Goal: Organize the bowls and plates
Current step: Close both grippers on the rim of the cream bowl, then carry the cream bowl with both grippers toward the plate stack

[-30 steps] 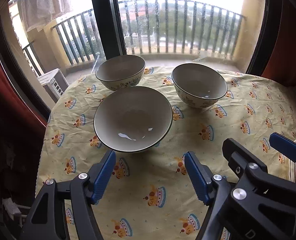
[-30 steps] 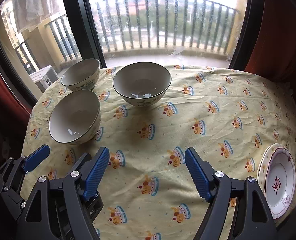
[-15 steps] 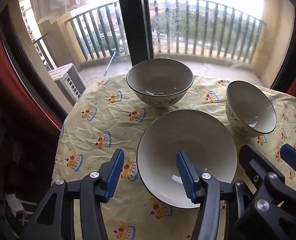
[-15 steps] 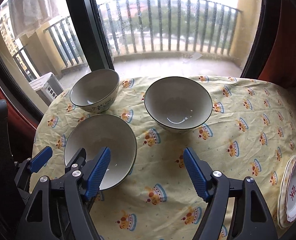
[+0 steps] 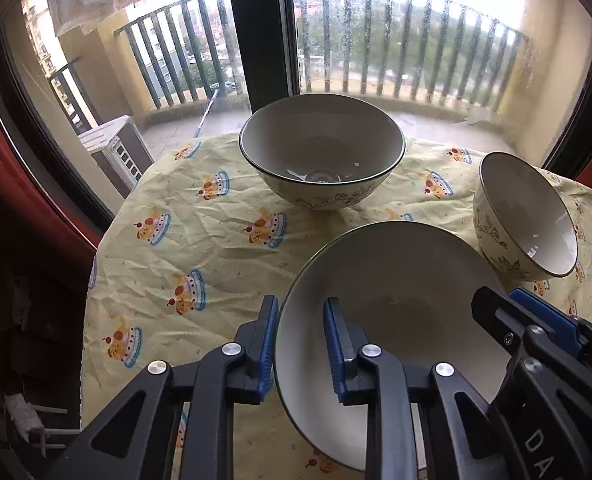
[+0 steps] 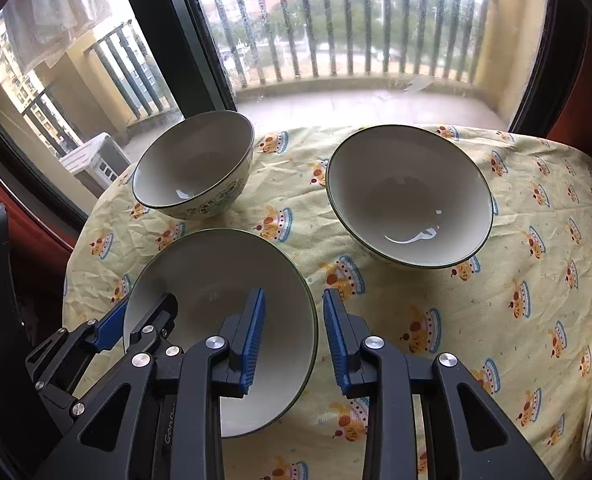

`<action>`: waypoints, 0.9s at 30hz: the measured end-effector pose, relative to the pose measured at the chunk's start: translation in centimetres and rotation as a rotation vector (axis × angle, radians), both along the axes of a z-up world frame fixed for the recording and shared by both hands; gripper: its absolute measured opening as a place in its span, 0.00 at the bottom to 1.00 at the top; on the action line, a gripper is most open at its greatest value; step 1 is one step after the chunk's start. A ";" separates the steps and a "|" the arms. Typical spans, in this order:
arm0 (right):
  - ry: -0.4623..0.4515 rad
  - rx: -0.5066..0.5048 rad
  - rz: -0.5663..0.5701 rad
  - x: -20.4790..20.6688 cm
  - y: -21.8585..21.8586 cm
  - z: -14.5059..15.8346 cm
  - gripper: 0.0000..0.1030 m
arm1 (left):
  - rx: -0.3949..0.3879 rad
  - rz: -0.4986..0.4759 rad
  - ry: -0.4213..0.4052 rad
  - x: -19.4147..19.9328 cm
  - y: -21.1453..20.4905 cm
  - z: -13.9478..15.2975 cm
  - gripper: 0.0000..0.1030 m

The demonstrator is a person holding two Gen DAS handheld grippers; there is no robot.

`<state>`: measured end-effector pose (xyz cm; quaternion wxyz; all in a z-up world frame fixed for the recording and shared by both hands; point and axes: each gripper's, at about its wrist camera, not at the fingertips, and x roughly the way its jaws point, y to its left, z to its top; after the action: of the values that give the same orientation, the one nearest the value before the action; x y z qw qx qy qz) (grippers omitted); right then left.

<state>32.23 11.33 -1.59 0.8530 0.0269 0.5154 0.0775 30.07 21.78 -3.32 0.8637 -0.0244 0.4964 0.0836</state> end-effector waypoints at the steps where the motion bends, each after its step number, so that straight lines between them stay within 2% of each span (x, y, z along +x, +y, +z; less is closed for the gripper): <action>1: -0.004 -0.006 0.000 0.0 0.1 0.0 0.25 | 0.005 -0.001 -0.003 0.0 0.0 0.0 0.19; 5: -0.011 -0.020 0.001 0.2 0.2 -0.2 0.24 | 0.013 -0.005 -0.012 -0.1 0.0 0.1 0.16; 16: 0.001 -0.037 -0.003 -1.2 -0.4 0.4 0.23 | -0.005 -0.010 0.007 -1.4 -0.6 0.5 0.16; 27: 0.012 -0.051 -0.031 -3.9 -3.5 1.2 0.23 | -0.014 -0.045 0.019 -3.7 -3.5 1.0 0.16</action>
<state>28.36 7.81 -0.36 0.8514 0.0138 0.5219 0.0509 26.36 18.23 -2.32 0.8604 -0.0183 0.5056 0.0610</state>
